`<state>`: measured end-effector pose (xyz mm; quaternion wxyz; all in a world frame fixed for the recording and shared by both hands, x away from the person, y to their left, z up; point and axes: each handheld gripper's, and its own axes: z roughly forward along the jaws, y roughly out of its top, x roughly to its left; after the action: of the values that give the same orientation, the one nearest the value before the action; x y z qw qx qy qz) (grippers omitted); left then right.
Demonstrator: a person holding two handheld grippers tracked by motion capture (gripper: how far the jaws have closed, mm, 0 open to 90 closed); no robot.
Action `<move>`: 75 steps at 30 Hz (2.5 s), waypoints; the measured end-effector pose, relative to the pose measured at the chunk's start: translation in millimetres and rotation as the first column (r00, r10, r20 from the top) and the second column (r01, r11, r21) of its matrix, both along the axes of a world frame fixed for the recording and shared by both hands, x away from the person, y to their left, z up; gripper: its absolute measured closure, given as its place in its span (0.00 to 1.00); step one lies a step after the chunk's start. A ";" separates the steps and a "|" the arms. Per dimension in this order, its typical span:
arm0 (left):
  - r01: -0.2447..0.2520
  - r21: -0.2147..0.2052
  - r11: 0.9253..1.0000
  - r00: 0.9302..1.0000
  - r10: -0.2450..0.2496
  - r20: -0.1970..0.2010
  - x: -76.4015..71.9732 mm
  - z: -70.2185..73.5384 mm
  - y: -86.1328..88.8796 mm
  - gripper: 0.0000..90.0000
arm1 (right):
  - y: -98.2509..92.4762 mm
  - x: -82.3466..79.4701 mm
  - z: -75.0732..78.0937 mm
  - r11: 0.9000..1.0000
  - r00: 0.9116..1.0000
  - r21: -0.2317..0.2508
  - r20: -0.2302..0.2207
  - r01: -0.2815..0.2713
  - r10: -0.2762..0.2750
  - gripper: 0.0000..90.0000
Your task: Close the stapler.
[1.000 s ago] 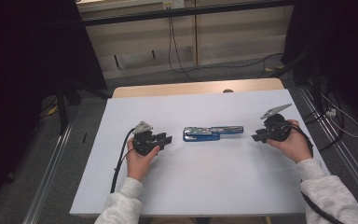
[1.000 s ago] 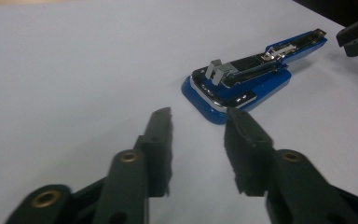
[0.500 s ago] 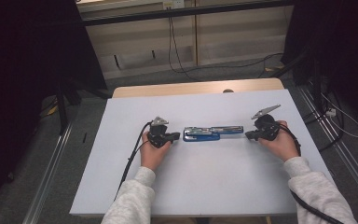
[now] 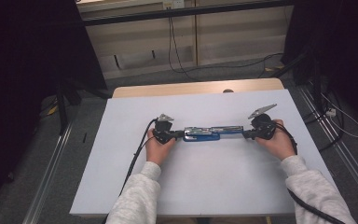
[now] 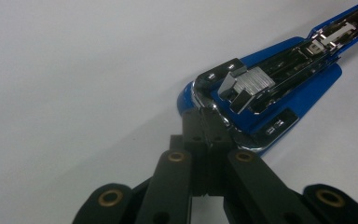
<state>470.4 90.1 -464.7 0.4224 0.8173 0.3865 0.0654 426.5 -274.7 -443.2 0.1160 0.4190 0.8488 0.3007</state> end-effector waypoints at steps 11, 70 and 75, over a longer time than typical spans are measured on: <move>0.005 0.017 1.000 1.000 -0.005 0.006 -0.5 0.8 -0.8 1.00 | 5.2 -2.0 15.4 0.998 0.997 0.069 0.072 -0.009 0.004 1.00; -0.040 -0.019 0.999 0.996 0.041 0.079 -111.2 35.9 132.8 0.11 | -11.5 -113.0 14.4 0.987 0.998 0.162 0.069 -0.023 0.012 0.15; -0.059 -0.019 0.998 0.995 0.060 0.081 -120.3 34.5 149.4 0.11 | -15.2 -117.2 12.8 0.987 0.998 0.158 0.069 -0.018 0.007 0.14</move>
<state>350.1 239.5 -430.3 0.4422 0.7986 0.3937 0.1081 309.3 -289.9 -430.4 0.1094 0.4112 0.8204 0.3819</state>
